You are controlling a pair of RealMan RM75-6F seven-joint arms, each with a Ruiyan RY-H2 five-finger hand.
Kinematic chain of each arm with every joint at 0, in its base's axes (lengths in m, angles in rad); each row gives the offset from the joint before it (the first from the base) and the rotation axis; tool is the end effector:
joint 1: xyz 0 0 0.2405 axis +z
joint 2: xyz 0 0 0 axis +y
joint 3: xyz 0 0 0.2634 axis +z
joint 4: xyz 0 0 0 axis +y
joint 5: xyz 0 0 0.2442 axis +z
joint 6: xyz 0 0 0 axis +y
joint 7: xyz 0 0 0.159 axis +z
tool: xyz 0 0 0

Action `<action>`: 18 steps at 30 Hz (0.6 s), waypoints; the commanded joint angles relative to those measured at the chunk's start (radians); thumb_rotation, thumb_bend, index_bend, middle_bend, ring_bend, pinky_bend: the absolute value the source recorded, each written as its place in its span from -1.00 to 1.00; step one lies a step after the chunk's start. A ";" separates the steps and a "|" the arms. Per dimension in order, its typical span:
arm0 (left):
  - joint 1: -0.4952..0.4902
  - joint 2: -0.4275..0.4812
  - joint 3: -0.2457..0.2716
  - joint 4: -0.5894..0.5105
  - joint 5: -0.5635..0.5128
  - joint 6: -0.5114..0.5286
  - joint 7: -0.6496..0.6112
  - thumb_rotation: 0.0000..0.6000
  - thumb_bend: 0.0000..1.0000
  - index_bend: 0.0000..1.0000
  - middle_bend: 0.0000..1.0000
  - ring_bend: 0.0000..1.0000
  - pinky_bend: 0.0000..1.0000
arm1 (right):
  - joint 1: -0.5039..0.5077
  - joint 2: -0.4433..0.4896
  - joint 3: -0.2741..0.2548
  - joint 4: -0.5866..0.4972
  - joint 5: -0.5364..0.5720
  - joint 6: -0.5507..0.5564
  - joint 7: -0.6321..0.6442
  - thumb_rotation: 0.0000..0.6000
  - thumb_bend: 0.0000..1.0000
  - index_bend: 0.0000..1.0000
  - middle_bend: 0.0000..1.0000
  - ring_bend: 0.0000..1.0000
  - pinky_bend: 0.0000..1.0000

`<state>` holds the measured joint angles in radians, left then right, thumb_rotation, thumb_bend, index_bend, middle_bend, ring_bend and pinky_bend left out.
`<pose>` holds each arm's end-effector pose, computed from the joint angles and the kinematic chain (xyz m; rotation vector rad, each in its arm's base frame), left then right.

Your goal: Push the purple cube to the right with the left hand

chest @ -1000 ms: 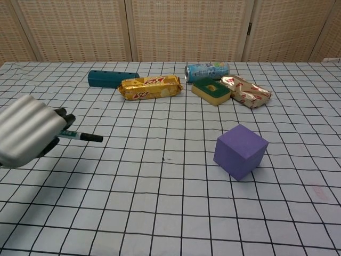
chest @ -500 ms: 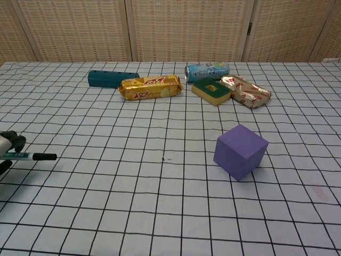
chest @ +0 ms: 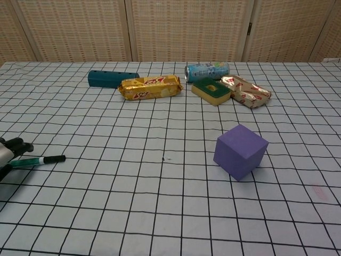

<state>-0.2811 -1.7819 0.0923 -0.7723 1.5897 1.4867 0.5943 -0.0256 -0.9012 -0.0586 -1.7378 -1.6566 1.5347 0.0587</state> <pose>-0.3403 0.2450 -0.0443 -1.7627 -0.1022 -0.4780 -0.3241 -0.1355 0.1715 1.4863 -0.9456 0.8342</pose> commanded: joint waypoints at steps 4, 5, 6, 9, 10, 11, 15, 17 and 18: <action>0.020 0.084 -0.001 -0.154 0.041 0.079 0.012 1.00 -0.07 -0.58 -0.54 -0.29 0.16 | -0.005 -0.001 -0.001 0.003 -0.003 0.005 -0.004 1.00 -0.74 -1.00 -1.00 -1.00 -1.00; 0.027 0.104 -0.003 -0.194 0.046 0.099 0.008 1.00 -0.08 -0.59 -0.56 -0.35 0.07 | -0.005 -0.001 -0.001 0.002 -0.004 0.006 -0.006 1.00 -0.74 -1.00 -1.00 -1.00 -1.00; 0.037 0.127 -0.004 -0.240 0.050 0.120 -0.001 1.00 -0.11 -0.62 -0.60 -0.47 -0.12 | -0.006 -0.003 -0.001 0.002 -0.005 0.006 -0.009 1.00 -0.74 -1.00 -1.00 -1.00 -1.00; 0.082 0.226 0.008 -0.426 0.065 0.201 -0.110 1.00 -0.18 -0.71 -0.71 -0.72 -0.45 | -0.008 -0.006 0.001 0.002 -0.004 0.010 -0.016 1.00 -0.74 -1.00 -1.00 -1.00 -1.00; 0.098 0.261 0.017 -0.483 0.067 0.221 -0.174 1.00 -0.20 -0.76 -0.75 -0.79 -0.52 | -0.007 -0.007 0.001 0.002 -0.005 0.011 -0.013 1.00 -0.74 -1.00 -1.00 -1.00 -1.00; 0.116 0.310 0.035 -0.551 0.072 0.240 -0.271 1.00 -0.22 -0.80 -0.78 -0.85 -0.55 | -0.006 -0.006 0.002 0.003 -0.005 0.012 -0.007 1.00 -0.74 -1.00 -1.00 -1.00 -1.00; 0.141 0.448 0.084 -0.665 0.093 0.253 -0.512 1.00 -0.27 -1.00 -0.99 -1.00 -0.66 | -0.008 -0.006 0.003 0.010 -0.008 0.019 0.000 1.00 -0.74 -1.00 -1.00 -1.00 -1.00; 0.143 0.478 0.090 -0.671 0.106 0.248 -0.575 1.00 -0.28 -1.00 -1.00 -1.00 -0.68 | -0.015 -0.005 -0.002 0.012 -0.024 0.034 0.003 1.00 -0.74 -1.00 -1.00 -1.00 -1.00; 0.146 0.479 0.089 -0.663 0.110 0.250 -0.588 1.00 -0.28 -1.00 -1.00 -1.00 -0.68 | -0.018 -0.006 -0.003 0.013 -0.030 0.042 0.001 1.00 -0.74 -1.00 -1.00 -1.00 -1.00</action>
<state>-0.1749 -1.4212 0.1434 -1.3405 1.6664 1.6964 0.1749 -0.0397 -0.9070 -0.0588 -1.7268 -1.6791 1.5688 0.0599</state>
